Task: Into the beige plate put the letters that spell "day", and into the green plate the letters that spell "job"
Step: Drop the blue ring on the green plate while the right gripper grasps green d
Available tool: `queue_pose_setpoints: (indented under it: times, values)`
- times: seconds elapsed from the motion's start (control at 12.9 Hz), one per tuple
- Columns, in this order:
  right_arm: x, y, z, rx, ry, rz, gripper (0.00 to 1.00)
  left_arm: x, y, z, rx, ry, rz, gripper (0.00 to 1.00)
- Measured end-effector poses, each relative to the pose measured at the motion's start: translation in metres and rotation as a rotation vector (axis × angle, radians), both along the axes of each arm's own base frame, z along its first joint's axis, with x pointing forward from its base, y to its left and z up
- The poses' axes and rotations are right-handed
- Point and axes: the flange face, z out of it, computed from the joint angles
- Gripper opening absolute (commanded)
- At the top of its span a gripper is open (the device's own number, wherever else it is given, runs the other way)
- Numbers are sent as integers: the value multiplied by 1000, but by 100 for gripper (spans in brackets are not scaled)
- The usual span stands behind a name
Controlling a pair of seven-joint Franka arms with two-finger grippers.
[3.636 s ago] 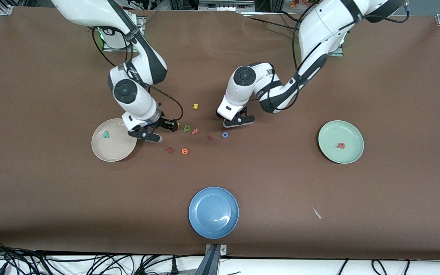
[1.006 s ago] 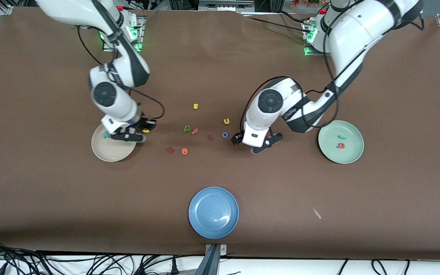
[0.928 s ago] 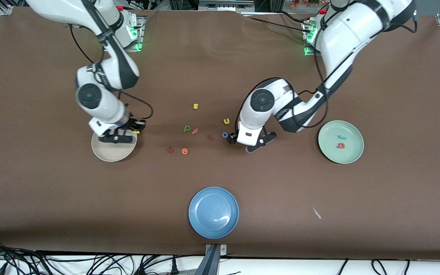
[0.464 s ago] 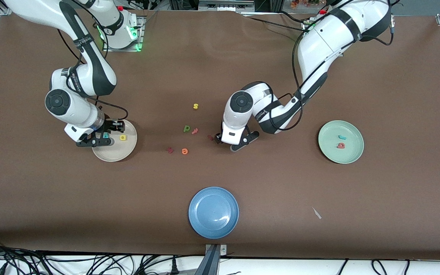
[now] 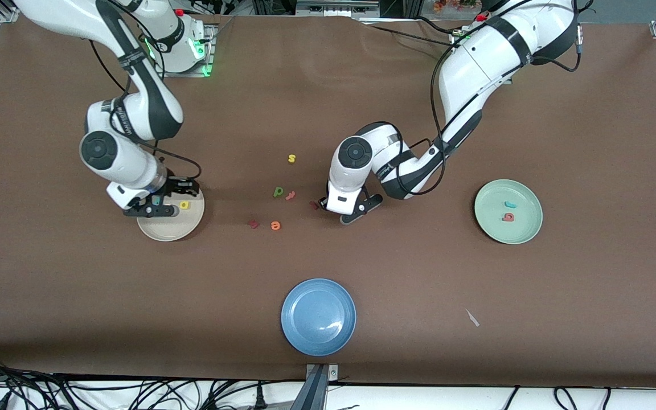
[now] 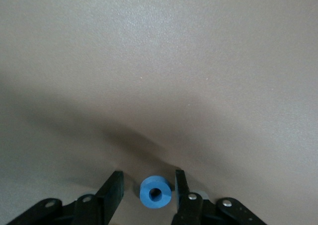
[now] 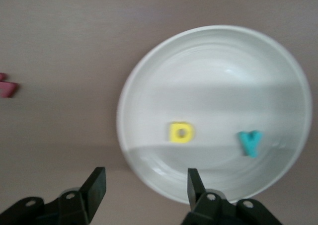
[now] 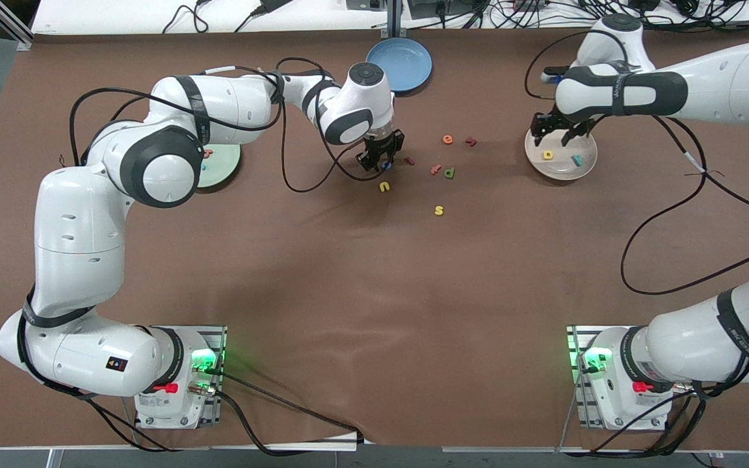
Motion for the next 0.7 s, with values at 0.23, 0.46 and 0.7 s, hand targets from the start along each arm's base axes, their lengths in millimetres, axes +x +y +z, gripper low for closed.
queue_pose_setpoints:
  times: [0.23, 0.46, 0.7]
  values:
    - [-9, 70, 4, 13, -15, -98, 75, 4, -1, 7, -7, -10, 3, 0]
    - [-14, 121, -2, 31, -26, -179, 75, 7, 2, 5, -4, -11, 9, 0]
    - [-11, 162, -15, 60, -30, -240, 75, 37, 25, 28, -10, -39, 20, 0]
